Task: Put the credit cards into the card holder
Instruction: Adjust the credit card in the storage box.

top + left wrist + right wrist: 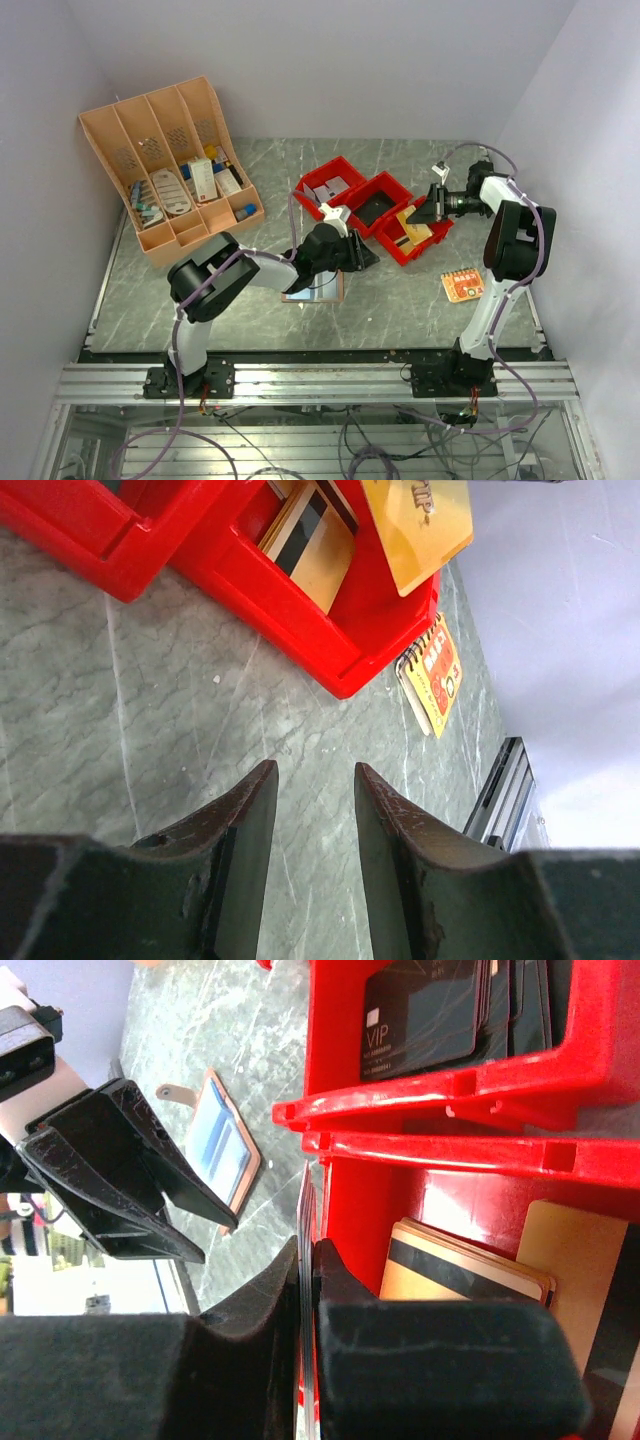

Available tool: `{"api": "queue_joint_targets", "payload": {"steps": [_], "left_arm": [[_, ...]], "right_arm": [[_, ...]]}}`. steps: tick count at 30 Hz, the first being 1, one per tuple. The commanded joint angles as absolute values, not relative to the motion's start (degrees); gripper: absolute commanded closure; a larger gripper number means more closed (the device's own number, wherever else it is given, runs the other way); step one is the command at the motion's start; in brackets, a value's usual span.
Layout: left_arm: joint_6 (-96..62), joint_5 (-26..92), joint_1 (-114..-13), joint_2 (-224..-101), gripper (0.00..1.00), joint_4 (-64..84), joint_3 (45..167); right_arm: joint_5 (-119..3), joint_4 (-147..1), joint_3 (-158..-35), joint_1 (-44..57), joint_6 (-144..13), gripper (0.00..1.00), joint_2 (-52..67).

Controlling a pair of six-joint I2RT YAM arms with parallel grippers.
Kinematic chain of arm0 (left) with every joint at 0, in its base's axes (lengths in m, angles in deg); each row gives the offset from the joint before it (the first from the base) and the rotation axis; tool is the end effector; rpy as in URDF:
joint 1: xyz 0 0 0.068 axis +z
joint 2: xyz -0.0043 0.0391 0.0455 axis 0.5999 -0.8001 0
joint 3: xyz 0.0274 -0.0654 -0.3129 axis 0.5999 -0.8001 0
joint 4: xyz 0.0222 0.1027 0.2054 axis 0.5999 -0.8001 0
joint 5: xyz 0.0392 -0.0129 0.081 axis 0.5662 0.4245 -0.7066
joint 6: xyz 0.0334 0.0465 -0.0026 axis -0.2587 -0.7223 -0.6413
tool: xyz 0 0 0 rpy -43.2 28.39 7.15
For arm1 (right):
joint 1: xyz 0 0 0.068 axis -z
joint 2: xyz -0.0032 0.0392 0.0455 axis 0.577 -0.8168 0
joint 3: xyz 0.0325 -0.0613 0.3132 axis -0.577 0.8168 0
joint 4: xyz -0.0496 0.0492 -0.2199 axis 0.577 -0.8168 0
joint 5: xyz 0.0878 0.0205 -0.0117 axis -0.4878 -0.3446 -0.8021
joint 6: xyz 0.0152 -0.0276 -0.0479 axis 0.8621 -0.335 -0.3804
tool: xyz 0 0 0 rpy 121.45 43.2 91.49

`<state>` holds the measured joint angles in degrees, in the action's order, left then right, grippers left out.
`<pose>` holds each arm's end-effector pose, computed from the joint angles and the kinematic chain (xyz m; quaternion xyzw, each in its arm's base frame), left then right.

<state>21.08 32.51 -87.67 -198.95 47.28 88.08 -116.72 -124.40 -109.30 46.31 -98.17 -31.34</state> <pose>0.2551 -0.3210 0.2202 0.0450 0.8097 -0.4824 0.3311 0.3984 -0.0402 0.2382 -0.1416 0.8244 0.5013 0.2214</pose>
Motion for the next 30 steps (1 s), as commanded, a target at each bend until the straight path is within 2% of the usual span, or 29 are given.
{"api": "queue_joint_targets", "payload": {"steps": [1, 6, 19, 25, 30], "left_arm": [[20.60, 30.48, -87.36, -197.67, 0.52, 51.20, 86.50], [20.63, 30.54, -87.36, -197.79, 0.52, 51.26, 86.59], [20.96, 30.63, -87.23, -197.97, 0.52, 51.94, 86.05], [21.07, 30.63, -87.21, -198.11, 0.52, 52.30, 85.73], [21.07, 30.71, -87.06, -198.08, 0.52, 52.24, 85.83]], "right_arm": [[-118.22, -122.51, -107.74, 46.93, -95.27, 0.95, -32.19], [-115.76, -118.18, -106.03, 46.88, -92.04, 0.91, -31.33], [-116.08, -118.22, -106.64, 46.93, -91.13, 0.90, -33.17], [-115.11, -118.03, -106.34, 46.93, -91.31, 0.86, -32.68], [-114.11, -117.91, -106.05, 46.93, -91.52, 0.89, -32.25]]}}
